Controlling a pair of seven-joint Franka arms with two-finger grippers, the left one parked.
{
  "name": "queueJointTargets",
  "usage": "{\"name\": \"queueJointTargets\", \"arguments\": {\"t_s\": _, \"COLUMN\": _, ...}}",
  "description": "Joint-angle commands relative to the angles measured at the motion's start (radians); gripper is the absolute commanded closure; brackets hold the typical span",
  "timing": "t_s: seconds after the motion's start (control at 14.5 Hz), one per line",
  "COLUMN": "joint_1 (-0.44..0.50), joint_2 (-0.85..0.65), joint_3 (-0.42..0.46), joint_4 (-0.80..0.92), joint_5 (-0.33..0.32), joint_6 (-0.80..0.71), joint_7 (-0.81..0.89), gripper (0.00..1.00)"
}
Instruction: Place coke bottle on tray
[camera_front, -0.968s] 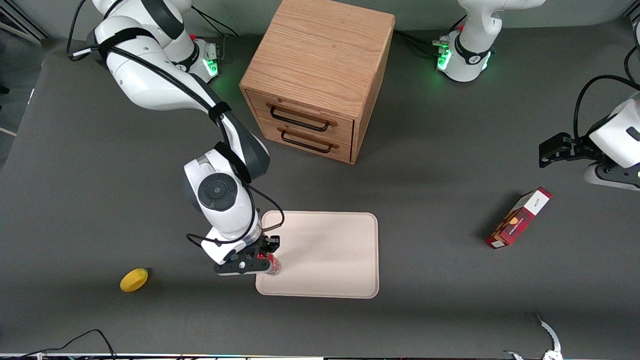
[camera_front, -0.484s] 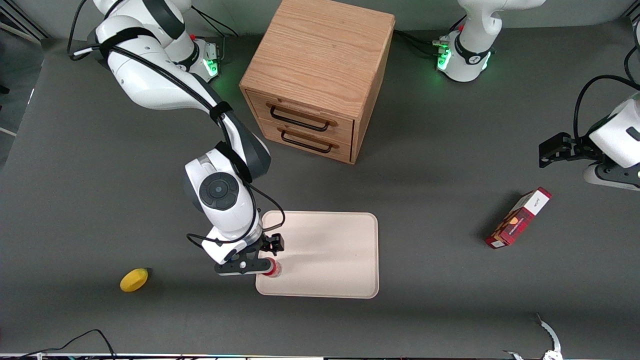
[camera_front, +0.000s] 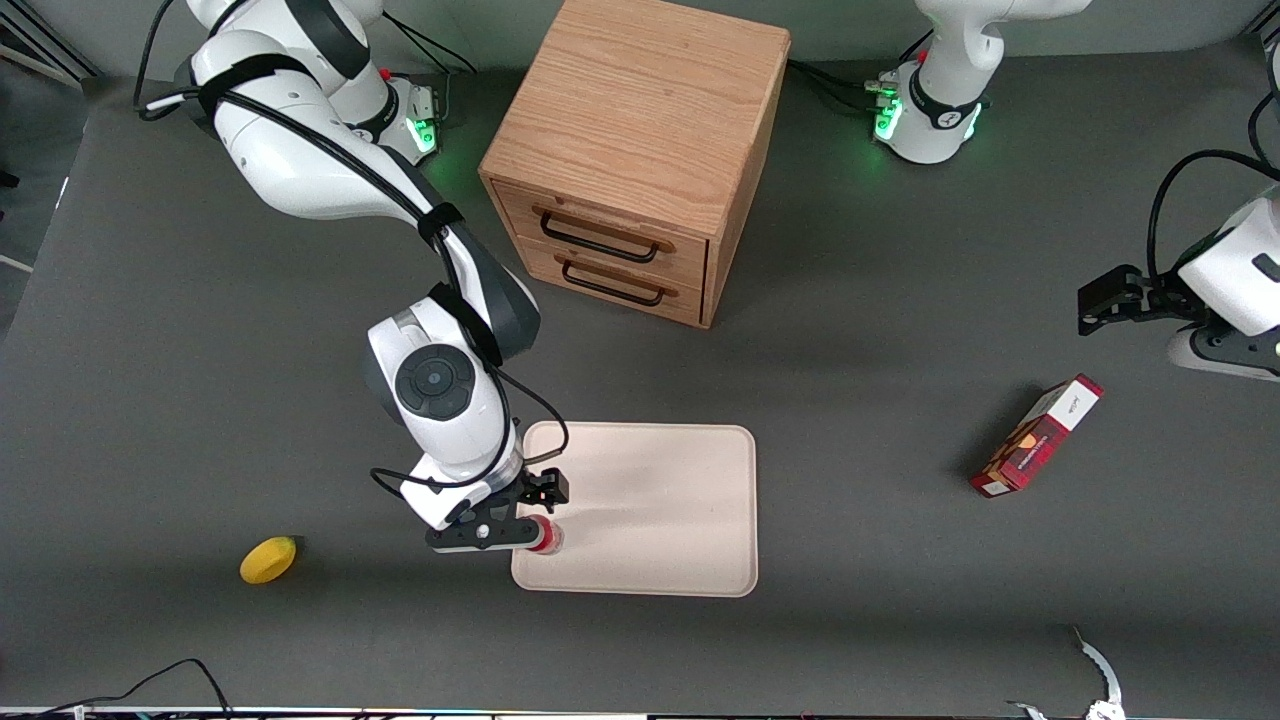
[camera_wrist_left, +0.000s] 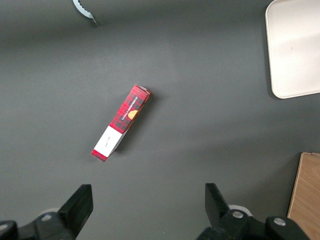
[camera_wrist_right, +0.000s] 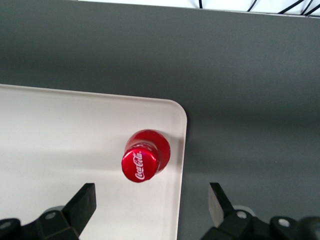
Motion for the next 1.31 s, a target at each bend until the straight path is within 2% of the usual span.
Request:
{"name": "queueJointTargets", "arguments": {"t_s": 0.0, "joint_1": 0.005, "joint_2": -0.057, "joint_3": -0.007, "joint_4": -0.007, "joint_5": -0.016, "joint_6": -0.040, "joint_7": -0.013, "gripper": 0.00}}
{"name": "queueJointTargets", "arguments": {"t_s": 0.21, "joint_1": -0.019, "joint_2": -0.167, "joint_3": 0.003, "joint_4": -0.067, "joint_5": 0.007, "joint_6": -0.182, "joint_7": -0.030, "gripper": 0.00}}
{"name": "queueJointTargets", "arguments": {"t_s": 0.48, "joint_1": -0.098, "joint_2": -0.377, "joint_3": 0.016, "joint_4": -0.223, "joint_5": 0.130, "joint_6": -0.293, "joint_7": -0.147, "gripper": 0.00}}
{"name": "queueJointTargets", "arguments": {"t_s": 0.62, "joint_1": -0.136, "joint_2": -0.495, "joint_3": 0.017, "joint_4": -0.324, "joint_5": 0.142, "joint_6": -0.336, "joint_7": -0.155, "gripper": 0.00}}
{"name": "queueJointTargets", "arguments": {"t_s": 0.83, "joint_1": -0.235, "joint_2": -0.664, "joint_3": 0.029, "joint_4": -0.456, "joint_5": 0.222, "joint_6": -0.384, "joint_7": -0.285, "gripper": 0.00}}
{"name": "queueJointTargets", "arguments": {"t_s": 0.97, "joint_1": -0.304, "joint_2": -0.764, "joint_3": 0.029, "joint_4": -0.530, "joint_5": 0.250, "joint_6": -0.411, "joint_7": -0.367, "gripper": 0.05}}
{"name": "queueJointTargets", "arguments": {"t_s": 1.11, "joint_1": -0.354, "joint_2": -0.790, "joint_3": 0.029, "joint_4": -0.529, "joint_5": 0.291, "joint_6": -0.457, "joint_7": -0.420, "gripper": 0.04}}
{"name": "queueJointTargets", "arguments": {"t_s": 1.24, "joint_1": -0.378, "joint_2": -0.800, "joint_3": 0.029, "joint_4": -0.520, "joint_5": 0.293, "joint_6": -0.464, "joint_7": -0.425, "gripper": 0.03}}
